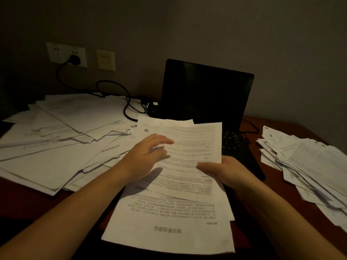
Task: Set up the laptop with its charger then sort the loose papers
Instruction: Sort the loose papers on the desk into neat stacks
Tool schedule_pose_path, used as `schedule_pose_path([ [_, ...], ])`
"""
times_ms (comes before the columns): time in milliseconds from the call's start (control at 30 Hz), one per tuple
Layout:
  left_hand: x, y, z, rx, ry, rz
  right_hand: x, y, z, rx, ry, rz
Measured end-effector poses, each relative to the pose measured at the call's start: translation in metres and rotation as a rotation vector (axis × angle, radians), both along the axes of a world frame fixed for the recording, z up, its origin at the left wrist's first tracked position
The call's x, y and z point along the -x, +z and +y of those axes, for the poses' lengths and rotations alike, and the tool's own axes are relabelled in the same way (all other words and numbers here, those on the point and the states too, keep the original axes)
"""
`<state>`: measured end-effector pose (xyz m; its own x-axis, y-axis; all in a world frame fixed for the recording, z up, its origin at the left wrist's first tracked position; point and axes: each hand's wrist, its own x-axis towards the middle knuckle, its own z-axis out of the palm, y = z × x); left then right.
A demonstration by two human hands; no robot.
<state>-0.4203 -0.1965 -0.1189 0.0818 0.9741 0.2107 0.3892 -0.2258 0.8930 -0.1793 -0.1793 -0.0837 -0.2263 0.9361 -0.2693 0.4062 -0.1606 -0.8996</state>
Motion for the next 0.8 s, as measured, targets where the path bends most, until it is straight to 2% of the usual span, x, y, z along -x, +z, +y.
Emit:
schedule_pose_path([
  [67, 0.005, 0.001, 0.001, -0.010, 0.052, -0.190, -0.002, -0.002, 0.003, -0.068, -0.019, -0.033],
  [200, 0.016, 0.004, 0.007, -0.042, 0.316, -0.198, -0.014, -0.004, 0.006, -0.118, -0.051, 0.015],
  [300, 0.016, 0.010, 0.007, -0.025, 0.423, -0.259, -0.022, -0.007, 0.008, -0.126, -0.083, 0.100],
  [400, 0.015, 0.017, 0.003, 0.094, 0.423, -0.447, -0.023, -0.010, 0.008, -0.132, -0.120, 0.198],
  [500, 0.014, 0.026, -0.003, 0.185, 0.249, -0.637, -0.020, -0.013, 0.010, -0.142, -0.116, 0.240],
  [600, 0.013, 0.027, -0.003, 0.203, 0.228, -0.667, -0.018, -0.015, 0.015, -0.136, -0.123, 0.279],
  [800, 0.015, 0.048, 0.014, 0.039, 0.377, -0.645, -0.008, 0.016, 0.028, -0.276, -0.126, 0.287],
])
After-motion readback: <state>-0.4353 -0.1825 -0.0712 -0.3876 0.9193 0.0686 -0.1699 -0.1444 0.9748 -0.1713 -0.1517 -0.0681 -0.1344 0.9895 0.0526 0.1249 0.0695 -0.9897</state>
